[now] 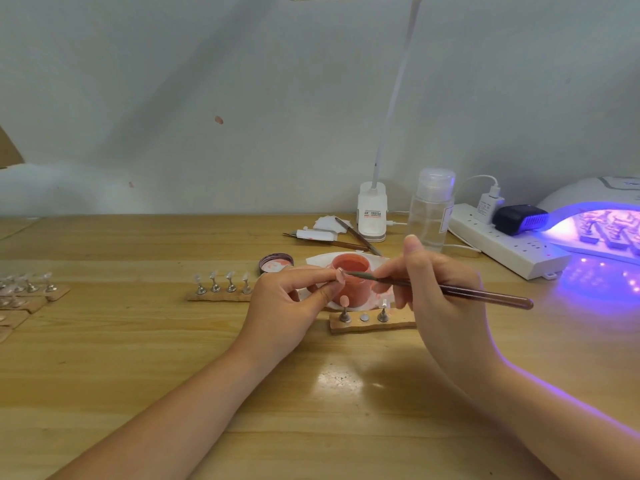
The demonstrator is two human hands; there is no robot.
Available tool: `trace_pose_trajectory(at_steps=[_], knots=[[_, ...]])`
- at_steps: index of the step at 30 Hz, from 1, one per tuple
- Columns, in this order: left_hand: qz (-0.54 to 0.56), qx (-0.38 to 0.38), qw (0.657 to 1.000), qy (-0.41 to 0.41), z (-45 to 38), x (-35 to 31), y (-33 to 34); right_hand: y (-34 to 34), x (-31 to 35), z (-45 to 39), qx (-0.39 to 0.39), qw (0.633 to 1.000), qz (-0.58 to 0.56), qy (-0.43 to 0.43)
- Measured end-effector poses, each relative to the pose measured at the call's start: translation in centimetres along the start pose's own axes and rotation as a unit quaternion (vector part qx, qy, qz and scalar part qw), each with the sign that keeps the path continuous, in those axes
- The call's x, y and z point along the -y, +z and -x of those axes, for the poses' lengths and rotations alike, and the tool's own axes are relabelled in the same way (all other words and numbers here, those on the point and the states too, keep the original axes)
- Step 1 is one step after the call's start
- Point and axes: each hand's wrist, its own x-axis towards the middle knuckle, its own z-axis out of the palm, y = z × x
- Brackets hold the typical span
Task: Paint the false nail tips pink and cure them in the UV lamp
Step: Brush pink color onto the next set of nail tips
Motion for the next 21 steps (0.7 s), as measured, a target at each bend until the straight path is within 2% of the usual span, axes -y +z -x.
trace_pose_trajectory(at_steps=[4, 10, 16, 21], knots=[[0.0, -0.006, 1.0, 0.004, -0.05, 0.23, -0.07, -0.6, -0.02, 0.19, -0.009, 1.0, -0.014, 0.025], [0.009, -0.029, 1.0, -0.007, -0.04, -0.06, 0.04, -0.24, -0.18, 0.01, -0.007, 0.999, 0.041, -0.024], [-0.008, -0.01, 1.0, -0.001, 0.08, -0.09, -0.03, -0.13, -0.28, 0.38, 0.014, 0.996, 0.069, -0.048], [-0.021, -0.025, 0.999, -0.024, 0.02, 0.03, -0.03, -0.05, -0.12, 0.91, 0.041, 0.998, 0.026, -0.042]])
